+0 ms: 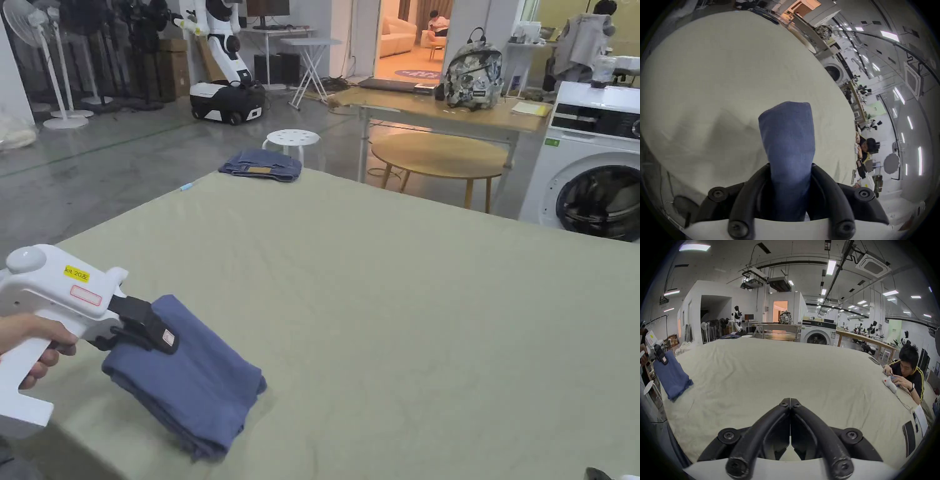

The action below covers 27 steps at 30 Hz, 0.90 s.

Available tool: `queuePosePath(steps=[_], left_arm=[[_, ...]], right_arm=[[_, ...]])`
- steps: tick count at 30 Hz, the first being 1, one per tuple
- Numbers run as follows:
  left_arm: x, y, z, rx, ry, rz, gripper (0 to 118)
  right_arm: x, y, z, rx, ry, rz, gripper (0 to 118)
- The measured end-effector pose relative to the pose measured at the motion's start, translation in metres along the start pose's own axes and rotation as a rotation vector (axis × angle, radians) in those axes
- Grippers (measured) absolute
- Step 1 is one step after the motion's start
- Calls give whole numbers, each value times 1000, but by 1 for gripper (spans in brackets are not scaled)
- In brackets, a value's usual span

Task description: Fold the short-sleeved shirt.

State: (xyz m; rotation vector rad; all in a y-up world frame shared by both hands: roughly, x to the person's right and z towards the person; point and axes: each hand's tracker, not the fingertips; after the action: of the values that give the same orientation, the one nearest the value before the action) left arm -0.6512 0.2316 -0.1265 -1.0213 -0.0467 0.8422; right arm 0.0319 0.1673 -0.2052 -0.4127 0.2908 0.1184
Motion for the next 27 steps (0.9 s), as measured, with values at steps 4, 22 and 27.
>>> queuePosePath(steps=[4, 22, 27], left_arm=[[6, 5, 17, 9, 53, 5, 18], [2, 22, 29, 87, 564, -171, 69], [25, -10, -2, 78, 563, -229, 42]], right_arm=[[0, -2, -3, -19, -6, 5, 0], [-5, -2, -7, -23, 1, 30, 0], [-6, -3, -4, -23, 5, 23, 0]])
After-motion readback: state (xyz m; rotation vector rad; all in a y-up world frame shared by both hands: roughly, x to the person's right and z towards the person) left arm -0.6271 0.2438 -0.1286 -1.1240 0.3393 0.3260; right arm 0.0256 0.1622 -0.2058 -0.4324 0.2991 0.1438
